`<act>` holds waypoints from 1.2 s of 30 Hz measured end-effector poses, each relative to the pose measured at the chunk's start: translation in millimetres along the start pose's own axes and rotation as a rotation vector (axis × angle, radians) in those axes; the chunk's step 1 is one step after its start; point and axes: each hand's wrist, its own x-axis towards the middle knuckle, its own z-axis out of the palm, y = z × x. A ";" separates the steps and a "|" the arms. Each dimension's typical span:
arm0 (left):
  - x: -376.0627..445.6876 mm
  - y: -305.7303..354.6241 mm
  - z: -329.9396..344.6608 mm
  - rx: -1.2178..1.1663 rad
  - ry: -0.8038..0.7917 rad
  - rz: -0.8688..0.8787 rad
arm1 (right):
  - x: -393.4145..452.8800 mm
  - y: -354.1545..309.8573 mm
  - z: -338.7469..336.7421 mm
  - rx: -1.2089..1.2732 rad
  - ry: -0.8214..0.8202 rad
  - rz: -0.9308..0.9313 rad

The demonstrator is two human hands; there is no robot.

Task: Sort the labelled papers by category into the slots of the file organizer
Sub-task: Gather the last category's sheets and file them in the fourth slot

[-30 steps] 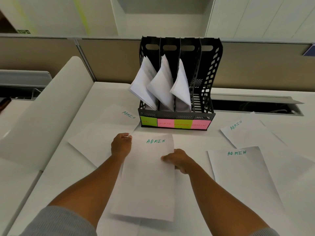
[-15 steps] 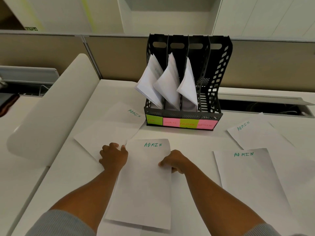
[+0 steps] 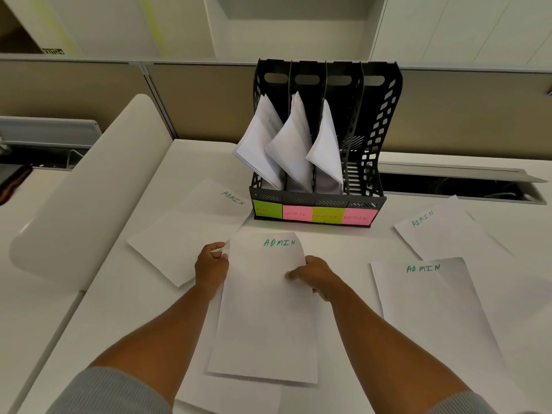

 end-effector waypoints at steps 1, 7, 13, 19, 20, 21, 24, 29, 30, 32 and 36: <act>1.4 2.4 3.0 -0.046 0.001 -0.016 | 0.5 0.9 -2.7 0.050 0.035 -0.022; 8.3 16.6 21.4 -0.229 0.053 -0.104 | 1.3 7.8 -10.6 0.237 0.122 -0.063; 3.1 25.3 25.9 0.038 0.131 0.152 | 9.1 20.5 -13.4 0.129 0.167 -0.073; 11.8 8.8 14.0 0.593 0.168 0.298 | 15.0 27.6 -17.2 0.004 0.330 -0.078; 14.1 7.5 13.1 0.656 0.155 0.281 | 15.7 27.2 -16.3 0.009 0.342 -0.080; 16.9 6.9 14.3 0.708 0.131 0.257 | 16.9 27.3 -16.4 0.014 0.351 -0.081; 24.6 9.3 17.0 0.816 0.053 0.198 | 19.6 27.3 -15.2 0.033 0.361 -0.096; 31.8 13.4 18.5 1.014 0.057 0.317 | 24.1 29.4 -14.2 0.044 0.362 -0.089; 32.9 14.3 17.9 1.057 0.060 0.349 | 24.7 29.3 -14.2 0.041 0.364 -0.087; 33.9 17.5 17.2 1.176 0.049 0.399 | 25.3 29.2 -14.2 0.037 0.368 -0.082; 33.6 20.0 17.6 1.351 0.032 0.509 | 26.4 29.3 -13.8 0.033 0.377 -0.071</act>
